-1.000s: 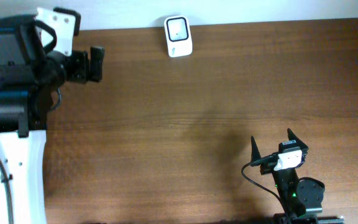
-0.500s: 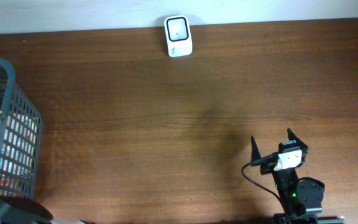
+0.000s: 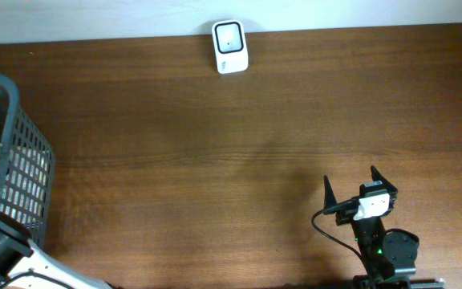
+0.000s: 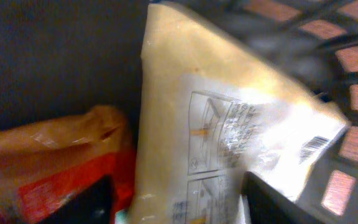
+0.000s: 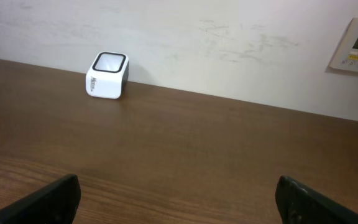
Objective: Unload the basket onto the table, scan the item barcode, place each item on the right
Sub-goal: 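Reach the left gripper into the grey basket and grasp the cream wipes pack, then carry the cream wipes pack to the table center and release it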
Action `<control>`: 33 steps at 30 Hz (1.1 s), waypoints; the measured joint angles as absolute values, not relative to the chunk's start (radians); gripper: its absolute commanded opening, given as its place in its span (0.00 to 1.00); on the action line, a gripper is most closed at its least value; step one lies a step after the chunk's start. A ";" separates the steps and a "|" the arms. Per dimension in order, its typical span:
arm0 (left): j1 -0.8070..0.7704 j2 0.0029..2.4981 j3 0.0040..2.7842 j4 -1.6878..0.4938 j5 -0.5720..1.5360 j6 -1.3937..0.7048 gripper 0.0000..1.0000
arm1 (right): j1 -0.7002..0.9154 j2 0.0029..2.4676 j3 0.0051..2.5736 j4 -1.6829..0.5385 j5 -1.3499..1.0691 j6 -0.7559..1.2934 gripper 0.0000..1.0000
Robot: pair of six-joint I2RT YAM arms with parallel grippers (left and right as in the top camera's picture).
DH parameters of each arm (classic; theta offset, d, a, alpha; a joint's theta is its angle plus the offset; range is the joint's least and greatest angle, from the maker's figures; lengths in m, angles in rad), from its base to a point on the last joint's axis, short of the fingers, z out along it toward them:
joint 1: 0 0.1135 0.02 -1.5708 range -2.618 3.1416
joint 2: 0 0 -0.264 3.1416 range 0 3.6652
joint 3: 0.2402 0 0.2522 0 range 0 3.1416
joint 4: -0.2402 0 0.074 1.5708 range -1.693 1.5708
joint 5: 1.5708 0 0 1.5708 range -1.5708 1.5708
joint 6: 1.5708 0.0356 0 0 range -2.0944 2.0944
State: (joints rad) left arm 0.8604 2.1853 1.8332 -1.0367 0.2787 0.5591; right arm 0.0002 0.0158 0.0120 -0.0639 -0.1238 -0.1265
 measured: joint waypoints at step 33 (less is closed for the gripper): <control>-0.550 2.197 1.827 -1.108 0.405 0.498 0.82 | 0.000 0.016 0.012 -0.064 -0.124 -0.127 0.99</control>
State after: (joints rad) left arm -0.5503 2.1971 1.8275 -1.1080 0.4046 0.4976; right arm 0.0002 0.0158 0.0120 -0.0639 -0.1238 -0.1268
